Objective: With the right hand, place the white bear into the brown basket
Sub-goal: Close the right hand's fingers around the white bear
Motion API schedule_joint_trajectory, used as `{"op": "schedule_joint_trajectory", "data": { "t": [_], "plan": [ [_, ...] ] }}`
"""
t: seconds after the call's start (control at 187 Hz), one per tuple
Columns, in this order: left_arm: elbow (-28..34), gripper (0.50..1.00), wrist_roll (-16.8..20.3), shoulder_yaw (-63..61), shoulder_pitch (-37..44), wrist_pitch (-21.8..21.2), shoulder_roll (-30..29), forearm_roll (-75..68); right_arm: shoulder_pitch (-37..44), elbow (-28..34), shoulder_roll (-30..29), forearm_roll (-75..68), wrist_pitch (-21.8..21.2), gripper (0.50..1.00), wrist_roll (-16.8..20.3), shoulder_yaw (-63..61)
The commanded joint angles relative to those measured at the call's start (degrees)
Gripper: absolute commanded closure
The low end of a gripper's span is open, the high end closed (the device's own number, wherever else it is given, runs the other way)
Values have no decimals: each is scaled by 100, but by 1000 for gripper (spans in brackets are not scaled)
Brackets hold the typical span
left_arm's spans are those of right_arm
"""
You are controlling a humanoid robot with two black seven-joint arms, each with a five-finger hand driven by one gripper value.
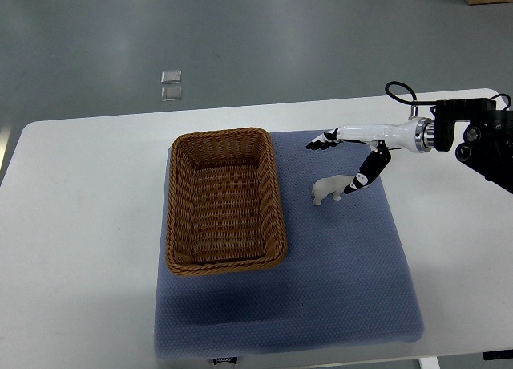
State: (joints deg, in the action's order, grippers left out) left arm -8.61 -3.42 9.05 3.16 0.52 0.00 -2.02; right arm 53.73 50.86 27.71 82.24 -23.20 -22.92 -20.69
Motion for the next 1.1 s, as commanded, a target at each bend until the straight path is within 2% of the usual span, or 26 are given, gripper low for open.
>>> {"op": "schedule_joint_trajectory", "data": {
  "t": [0.0, 0.209, 0.257, 0.439, 0.626, 0.696, 0.814, 0.916, 0.953, 1.092],
  "plan": [
    [0, 500, 0, 0, 0, 1, 0, 0, 6, -6, -3, 3, 167, 583, 7, 170],
    [0, 500, 0, 0, 0, 1, 0, 0, -3, -76, -152, 38, 290, 599, 16, 276],
    [0, 500, 0, 0, 0, 1, 0, 0, 6, -76, -196, 73, 299, 640, 16, 328],
    [0, 500, 0, 0, 0, 1, 0, 0, 15, -76, -266, 73, 299, 697, 25, 355],
    [0, 500, 0, 0, 0, 1, 0, 0, 32, -261, -398, 108, 290, 707, 25, 399],
    [0, 500, 0, 0, 0, 1, 0, 0, 32, -331, -425, 117, 290, 734, 25, 416],
    [0, 500, 0, 0, 0, 1, 0, 0, 41, -349, -425, 117, 290, 746, 25, 425],
    [0, 500, 0, 0, 0, 1, 0, 0, 50, -349, -425, 117, 290, 801, 25, 425],
    [0, 500, 0, 0, 0, 1, 0, 0, 94, -349, -425, 126, 290, 850, 25, 434],
    [0, 500, 0, 0, 0, 1, 0, 0, 120, -349, -416, 126, 299, 904, 16, 548]
  ]
}}
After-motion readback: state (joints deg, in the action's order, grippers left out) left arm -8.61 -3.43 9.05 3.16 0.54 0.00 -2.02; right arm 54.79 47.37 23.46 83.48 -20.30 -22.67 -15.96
